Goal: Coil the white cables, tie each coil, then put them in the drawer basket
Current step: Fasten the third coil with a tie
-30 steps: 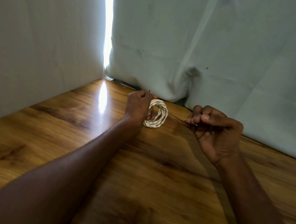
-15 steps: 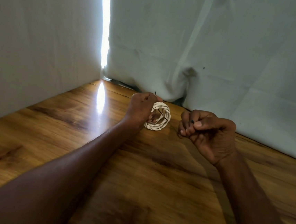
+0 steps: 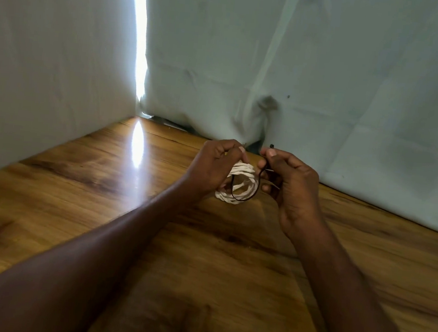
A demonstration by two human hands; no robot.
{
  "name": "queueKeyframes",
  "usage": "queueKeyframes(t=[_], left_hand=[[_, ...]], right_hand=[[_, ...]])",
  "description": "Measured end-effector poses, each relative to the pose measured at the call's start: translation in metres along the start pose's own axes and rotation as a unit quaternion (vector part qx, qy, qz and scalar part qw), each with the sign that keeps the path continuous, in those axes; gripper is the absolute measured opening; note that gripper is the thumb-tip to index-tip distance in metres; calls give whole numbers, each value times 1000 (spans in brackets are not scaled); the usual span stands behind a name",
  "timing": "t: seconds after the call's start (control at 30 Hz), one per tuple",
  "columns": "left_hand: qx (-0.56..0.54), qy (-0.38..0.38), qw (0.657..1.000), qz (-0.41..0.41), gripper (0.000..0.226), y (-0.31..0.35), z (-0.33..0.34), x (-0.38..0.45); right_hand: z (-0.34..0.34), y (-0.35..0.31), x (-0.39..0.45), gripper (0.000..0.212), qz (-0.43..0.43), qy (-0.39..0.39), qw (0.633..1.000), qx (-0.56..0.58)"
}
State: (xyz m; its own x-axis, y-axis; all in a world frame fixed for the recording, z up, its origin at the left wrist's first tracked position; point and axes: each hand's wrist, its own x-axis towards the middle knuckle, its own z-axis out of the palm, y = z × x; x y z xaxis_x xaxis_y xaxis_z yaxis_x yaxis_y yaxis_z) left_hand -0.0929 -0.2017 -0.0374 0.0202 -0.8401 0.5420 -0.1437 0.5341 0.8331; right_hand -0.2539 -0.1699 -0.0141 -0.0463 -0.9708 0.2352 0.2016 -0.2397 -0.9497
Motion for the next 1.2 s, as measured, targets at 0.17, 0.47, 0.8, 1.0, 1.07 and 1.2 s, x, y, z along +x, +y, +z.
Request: queueKeyframes(t=[0.17, 0.47, 0.8, 1.0, 1.07, 1.2], left_hand=[[-26, -37, 998, -49, 31, 2, 0, -2], [-60, -70, 994, -61, 31, 11, 3, -7], [-21, -74, 997, 2, 28, 13, 4, -10], [9, -83, 996, 34, 31, 13, 6, -10], [24, -74, 996, 42, 29, 14, 7, -10], [37, -78, 994, 66, 24, 17, 8, -12]], right_hand=[[-1, 2, 2, 16, 21, 11, 1000, 11], [-4, 5, 6, 15, -33, 17, 996, -85], [0, -3, 0, 6, -83, 22, 991, -105], [1, 0, 1, 4, -129, 45, 977, -162], [1, 1, 2, 6, -150, 58, 971, -179], [0, 3, 3, 14, -178, 86, 957, -214]])
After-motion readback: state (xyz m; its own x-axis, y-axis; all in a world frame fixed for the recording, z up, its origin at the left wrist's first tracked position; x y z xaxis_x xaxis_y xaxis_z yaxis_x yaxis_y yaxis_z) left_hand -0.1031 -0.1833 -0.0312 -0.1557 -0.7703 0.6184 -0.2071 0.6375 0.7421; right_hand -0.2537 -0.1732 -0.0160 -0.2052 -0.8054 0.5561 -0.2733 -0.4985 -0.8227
